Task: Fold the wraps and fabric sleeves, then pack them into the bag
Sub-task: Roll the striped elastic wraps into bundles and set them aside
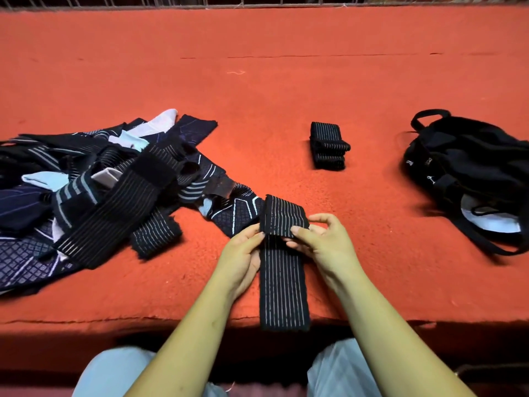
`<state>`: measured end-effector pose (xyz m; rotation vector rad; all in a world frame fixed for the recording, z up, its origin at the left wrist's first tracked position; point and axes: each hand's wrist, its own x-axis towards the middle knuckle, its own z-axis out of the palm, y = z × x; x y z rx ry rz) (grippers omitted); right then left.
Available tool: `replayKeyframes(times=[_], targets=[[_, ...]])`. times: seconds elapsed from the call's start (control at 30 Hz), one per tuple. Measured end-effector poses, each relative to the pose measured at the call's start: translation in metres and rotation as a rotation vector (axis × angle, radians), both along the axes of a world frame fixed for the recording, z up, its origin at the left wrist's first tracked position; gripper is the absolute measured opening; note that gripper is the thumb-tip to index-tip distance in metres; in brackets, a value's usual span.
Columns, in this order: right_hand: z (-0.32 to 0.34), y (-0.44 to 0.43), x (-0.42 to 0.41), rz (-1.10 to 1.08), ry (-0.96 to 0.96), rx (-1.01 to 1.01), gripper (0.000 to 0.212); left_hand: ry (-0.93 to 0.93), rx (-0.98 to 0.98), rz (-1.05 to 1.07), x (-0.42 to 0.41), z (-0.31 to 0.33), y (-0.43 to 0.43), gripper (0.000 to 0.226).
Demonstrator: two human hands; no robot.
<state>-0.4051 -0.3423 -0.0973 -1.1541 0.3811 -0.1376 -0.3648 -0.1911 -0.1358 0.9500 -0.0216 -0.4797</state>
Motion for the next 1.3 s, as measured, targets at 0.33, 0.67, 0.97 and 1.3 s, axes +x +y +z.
replayKeyframes(times=[0.33,0.67,0.97,1.3], targets=[[-0.015,-0.001,-0.005,0.014,-0.057,-0.383,0.033,-0.023,-0.041,0.002,-0.005,0.002,0.001,0.035],[-0.028,0.002,0.0,-0.058,0.064,-0.658,0.062,-0.117,0.036,-0.045,-0.005,-0.002,0.001,0.042],[0.0,-0.006,0.027,-0.052,0.156,-0.152,0.034,-0.171,0.046,-0.103,-0.009,-0.001,0.003,0.047],[0.033,-0.017,0.042,0.028,-0.048,-0.255,0.008,-0.211,0.208,-0.106,-0.008,-0.003,0.001,0.027]])
